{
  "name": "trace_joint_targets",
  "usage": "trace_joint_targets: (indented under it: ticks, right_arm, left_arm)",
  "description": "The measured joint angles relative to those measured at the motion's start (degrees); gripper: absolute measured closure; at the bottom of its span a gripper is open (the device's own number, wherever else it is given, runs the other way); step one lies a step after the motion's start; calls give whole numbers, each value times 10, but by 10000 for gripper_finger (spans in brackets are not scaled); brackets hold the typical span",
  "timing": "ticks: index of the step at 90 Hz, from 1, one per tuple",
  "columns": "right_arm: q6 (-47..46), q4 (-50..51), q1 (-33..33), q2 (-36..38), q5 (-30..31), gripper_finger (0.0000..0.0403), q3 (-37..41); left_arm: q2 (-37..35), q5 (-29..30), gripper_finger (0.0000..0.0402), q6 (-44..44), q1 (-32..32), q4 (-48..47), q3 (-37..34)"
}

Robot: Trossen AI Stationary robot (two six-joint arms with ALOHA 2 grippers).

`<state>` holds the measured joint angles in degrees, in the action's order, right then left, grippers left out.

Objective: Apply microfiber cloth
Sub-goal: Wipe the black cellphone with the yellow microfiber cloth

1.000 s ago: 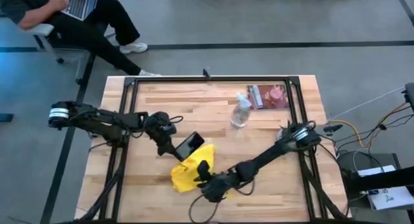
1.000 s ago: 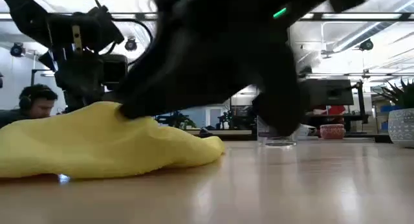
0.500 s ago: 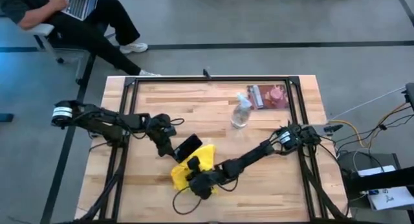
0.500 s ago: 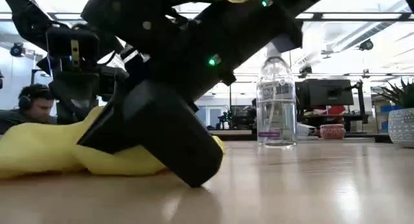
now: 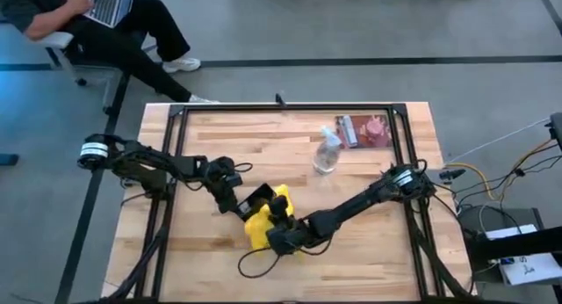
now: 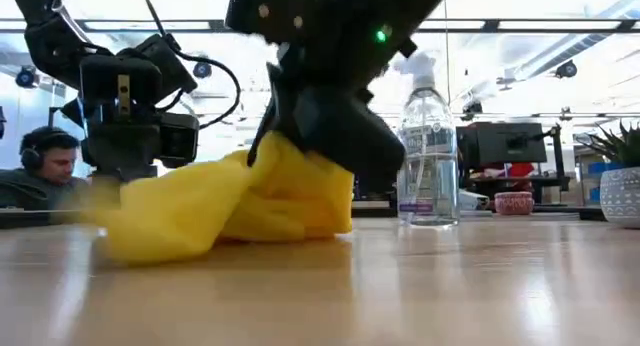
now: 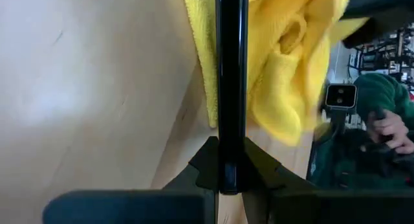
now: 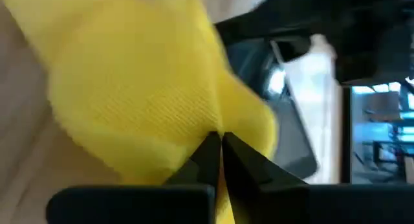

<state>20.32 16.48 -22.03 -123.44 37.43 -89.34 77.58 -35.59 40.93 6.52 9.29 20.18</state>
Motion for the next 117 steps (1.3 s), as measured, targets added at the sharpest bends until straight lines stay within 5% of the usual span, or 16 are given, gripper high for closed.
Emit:
trace_joint_targets:
  ticks: [20,53,69,84,104,117]
  right_arm:
    - [25,-106,28,-30,2,403,4]
    - [5,16,-6,13,-73,403,6]
    - [-38,-5,-2,14,-192,399,5]
    - [-52,-29,11,-15,-230,354,5]
    - [-115,-55,36,-41,-195,264,5]
    - [-133,-68,43,-53,-216,260,5]
  left_arm:
    - [8,12,386,-14,-17,23,-1]
    - [11,38,386,-33,-66,46,-5]
    - [11,65,386,-45,-81,55,-5]
    - [11,76,386,-44,-89,72,-5]
    - [11,89,386,-35,-97,77,-6]
    - [11,100,386,-25,-97,78,-6]
